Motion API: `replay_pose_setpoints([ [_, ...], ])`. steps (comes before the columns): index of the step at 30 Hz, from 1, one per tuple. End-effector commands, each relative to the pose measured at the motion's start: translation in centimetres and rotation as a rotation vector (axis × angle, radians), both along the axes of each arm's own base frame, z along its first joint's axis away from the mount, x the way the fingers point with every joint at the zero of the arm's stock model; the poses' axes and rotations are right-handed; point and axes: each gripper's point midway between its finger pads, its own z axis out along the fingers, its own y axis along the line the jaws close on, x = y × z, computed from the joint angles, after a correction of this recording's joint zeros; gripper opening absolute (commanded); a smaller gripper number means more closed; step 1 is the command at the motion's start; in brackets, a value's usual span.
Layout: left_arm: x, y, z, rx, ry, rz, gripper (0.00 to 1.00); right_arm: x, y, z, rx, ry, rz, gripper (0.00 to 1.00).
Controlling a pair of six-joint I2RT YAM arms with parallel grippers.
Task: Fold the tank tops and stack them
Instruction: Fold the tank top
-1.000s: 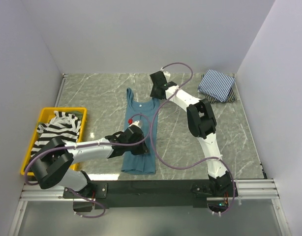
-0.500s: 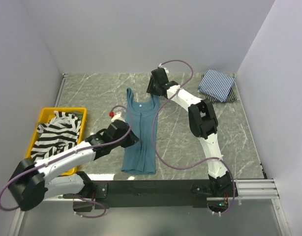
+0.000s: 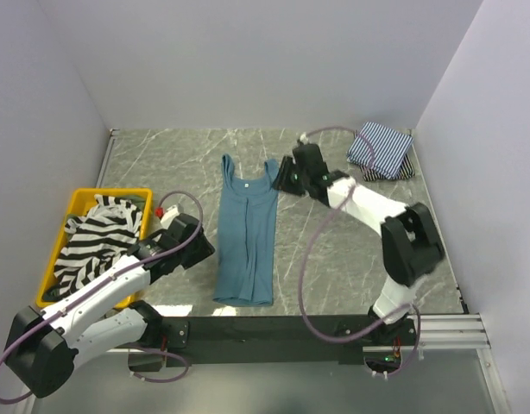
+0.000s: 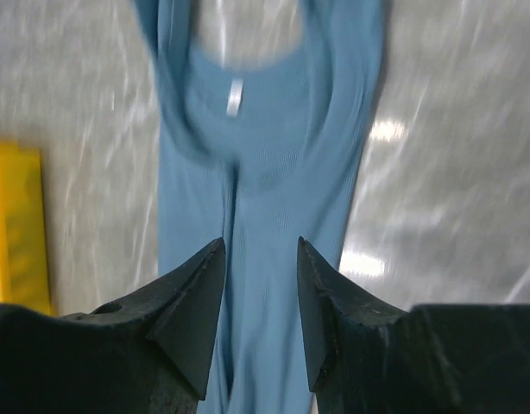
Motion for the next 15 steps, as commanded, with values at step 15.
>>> replay_pose_setpoints([
  [15, -8.9, -1.9, -6.7, -0.150, 0.292, -0.185, 0.51, -26.8, 0.6, -9.6, 0.084, 0.211, 0.175, 0.48],
])
